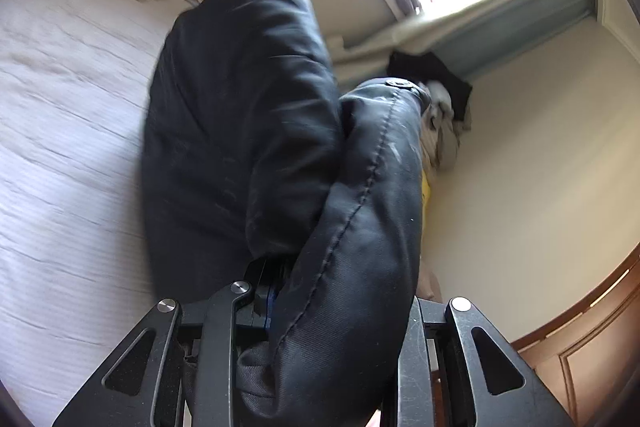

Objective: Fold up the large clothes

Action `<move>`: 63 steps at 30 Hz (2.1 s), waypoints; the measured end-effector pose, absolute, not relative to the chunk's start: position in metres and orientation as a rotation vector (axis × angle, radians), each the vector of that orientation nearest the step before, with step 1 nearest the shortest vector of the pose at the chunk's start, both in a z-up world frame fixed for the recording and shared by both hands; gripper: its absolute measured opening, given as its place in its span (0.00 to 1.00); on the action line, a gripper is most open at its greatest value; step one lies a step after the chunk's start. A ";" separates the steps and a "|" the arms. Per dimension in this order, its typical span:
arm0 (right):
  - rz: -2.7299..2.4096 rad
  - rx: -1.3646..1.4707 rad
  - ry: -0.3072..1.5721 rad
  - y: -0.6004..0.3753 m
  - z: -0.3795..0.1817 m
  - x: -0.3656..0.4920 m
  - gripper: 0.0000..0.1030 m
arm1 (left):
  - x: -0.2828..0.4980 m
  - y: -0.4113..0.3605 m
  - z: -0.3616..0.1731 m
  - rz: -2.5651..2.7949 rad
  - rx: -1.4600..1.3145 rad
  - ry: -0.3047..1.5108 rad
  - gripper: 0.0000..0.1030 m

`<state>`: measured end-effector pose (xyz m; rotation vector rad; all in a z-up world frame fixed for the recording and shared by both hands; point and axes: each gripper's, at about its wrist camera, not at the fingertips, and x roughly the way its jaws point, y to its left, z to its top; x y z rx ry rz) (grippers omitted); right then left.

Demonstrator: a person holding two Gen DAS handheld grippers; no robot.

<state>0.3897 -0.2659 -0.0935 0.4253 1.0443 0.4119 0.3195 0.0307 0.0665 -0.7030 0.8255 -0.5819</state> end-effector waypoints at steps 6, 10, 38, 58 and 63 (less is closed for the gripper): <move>0.453 0.576 1.057 -0.287 -0.099 0.386 0.10 | 0.340 -0.046 0.045 -0.583 -0.680 0.917 0.29; 0.424 0.644 1.122 -0.308 -0.093 0.382 0.05 | 0.345 -0.070 0.036 -0.567 -0.676 0.927 0.29; 0.270 0.818 0.830 -0.474 0.009 0.305 0.67 | 0.336 -0.221 -0.038 -0.504 -0.289 0.969 0.36; 0.291 0.635 1.054 -0.450 -0.041 0.353 0.25 | 0.310 -0.232 0.002 -0.694 -0.072 1.033 0.75; 0.263 0.641 1.050 -0.458 -0.041 0.350 0.24 | 0.287 -0.182 0.037 -0.677 -0.002 0.920 0.82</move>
